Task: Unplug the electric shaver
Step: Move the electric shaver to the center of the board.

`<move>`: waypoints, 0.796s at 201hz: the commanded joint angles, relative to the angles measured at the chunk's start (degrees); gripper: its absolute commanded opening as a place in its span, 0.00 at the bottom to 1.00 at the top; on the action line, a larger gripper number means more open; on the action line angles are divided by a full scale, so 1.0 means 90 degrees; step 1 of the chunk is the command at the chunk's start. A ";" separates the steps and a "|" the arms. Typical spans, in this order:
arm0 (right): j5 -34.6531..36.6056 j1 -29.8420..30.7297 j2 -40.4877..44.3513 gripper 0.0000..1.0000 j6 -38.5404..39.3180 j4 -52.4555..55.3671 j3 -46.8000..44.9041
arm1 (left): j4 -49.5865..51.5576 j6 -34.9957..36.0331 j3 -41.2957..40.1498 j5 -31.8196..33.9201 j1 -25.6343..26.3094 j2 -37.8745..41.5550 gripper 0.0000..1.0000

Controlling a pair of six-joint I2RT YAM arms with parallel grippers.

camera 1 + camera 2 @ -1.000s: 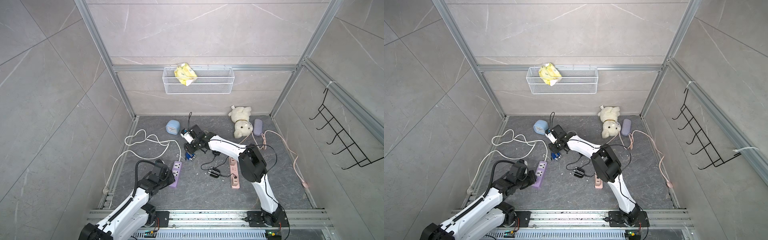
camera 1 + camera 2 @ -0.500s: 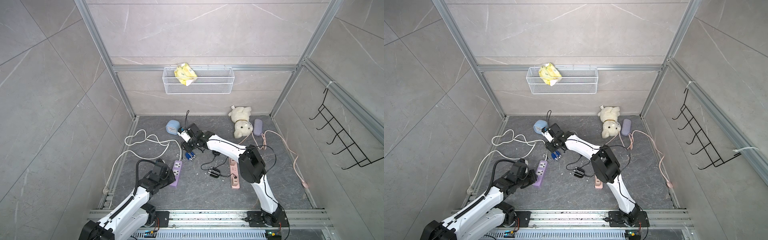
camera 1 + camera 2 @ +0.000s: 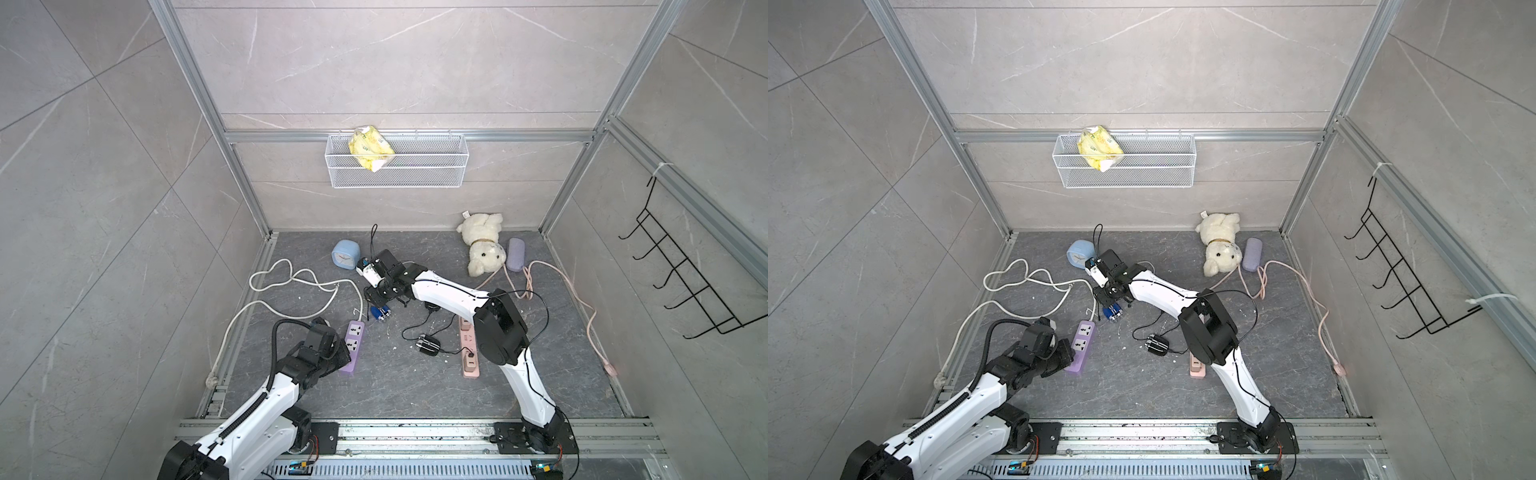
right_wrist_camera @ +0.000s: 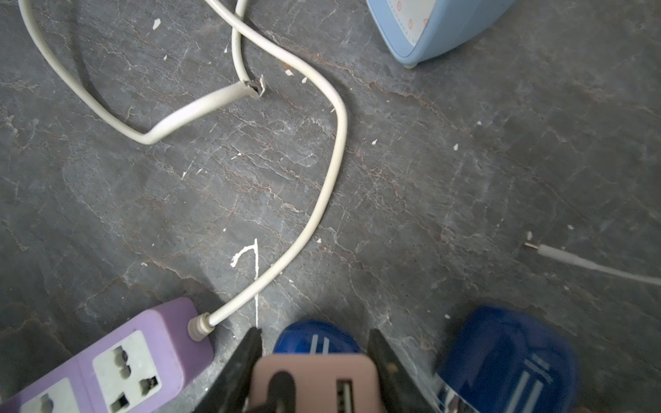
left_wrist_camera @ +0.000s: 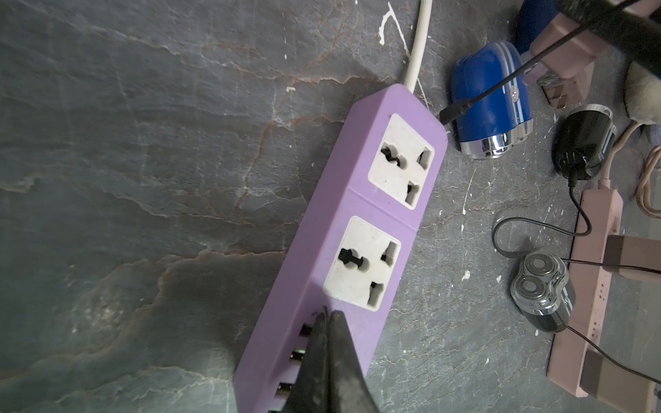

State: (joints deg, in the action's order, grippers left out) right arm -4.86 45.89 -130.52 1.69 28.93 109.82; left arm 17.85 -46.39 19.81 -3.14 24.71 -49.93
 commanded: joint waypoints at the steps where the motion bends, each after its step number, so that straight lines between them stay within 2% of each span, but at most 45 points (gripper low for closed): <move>1: 0.0110 0.0014 -0.0092 0.20 0.0101 -0.0008 -0.0092 | 0.0151 0.0142 0.0016 -0.0049 -0.0028 -0.0057 0.00; 160: 0.0173 0.0020 -0.0400 0.19 -0.0095 -0.0324 -0.0651 | 0.0240 0.0122 -0.0033 -0.0024 -0.0030 0.0089 0.00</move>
State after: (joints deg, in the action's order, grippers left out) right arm -4.25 45.91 -131.28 1.58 21.89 107.09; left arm 18.06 -46.39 19.81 -3.11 24.71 -49.58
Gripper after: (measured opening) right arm 0.436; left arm 0.054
